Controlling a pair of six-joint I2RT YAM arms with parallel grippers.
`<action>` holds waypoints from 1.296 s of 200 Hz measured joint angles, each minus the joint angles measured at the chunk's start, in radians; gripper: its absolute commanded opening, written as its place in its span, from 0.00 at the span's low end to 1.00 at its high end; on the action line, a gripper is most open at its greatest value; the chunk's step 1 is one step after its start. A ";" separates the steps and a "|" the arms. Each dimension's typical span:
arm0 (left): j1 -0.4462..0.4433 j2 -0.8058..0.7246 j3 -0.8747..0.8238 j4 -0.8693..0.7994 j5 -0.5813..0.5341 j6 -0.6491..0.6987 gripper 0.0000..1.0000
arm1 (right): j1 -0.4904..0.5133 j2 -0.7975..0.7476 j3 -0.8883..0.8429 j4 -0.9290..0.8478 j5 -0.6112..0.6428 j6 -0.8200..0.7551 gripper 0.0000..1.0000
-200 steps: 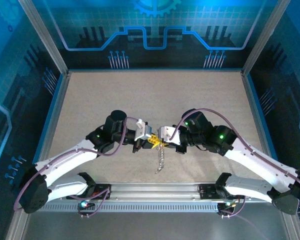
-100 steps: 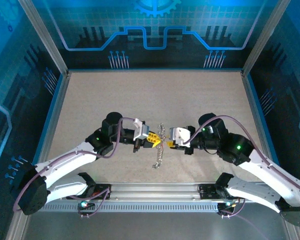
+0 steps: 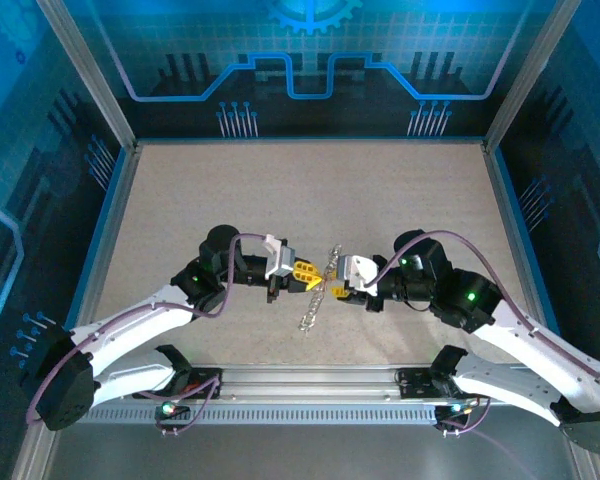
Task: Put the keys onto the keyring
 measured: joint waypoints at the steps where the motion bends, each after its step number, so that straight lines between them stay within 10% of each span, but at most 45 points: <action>1: 0.000 0.000 0.000 0.000 0.000 0.000 0.00 | 0.000 0.000 0.000 0.001 0.000 0.001 0.26; 90: 0.000 -0.012 -0.033 0.044 -0.013 -0.027 0.00 | 0.000 0.018 -0.004 0.048 0.008 0.063 0.20; 122: 0.000 -0.028 -0.051 0.069 -0.029 -0.040 0.00 | 0.000 0.021 -0.004 0.049 0.016 0.089 0.00; 259: -0.002 0.013 -0.122 0.296 -0.049 -0.143 0.00 | -0.013 0.045 -0.041 0.111 0.016 0.129 0.00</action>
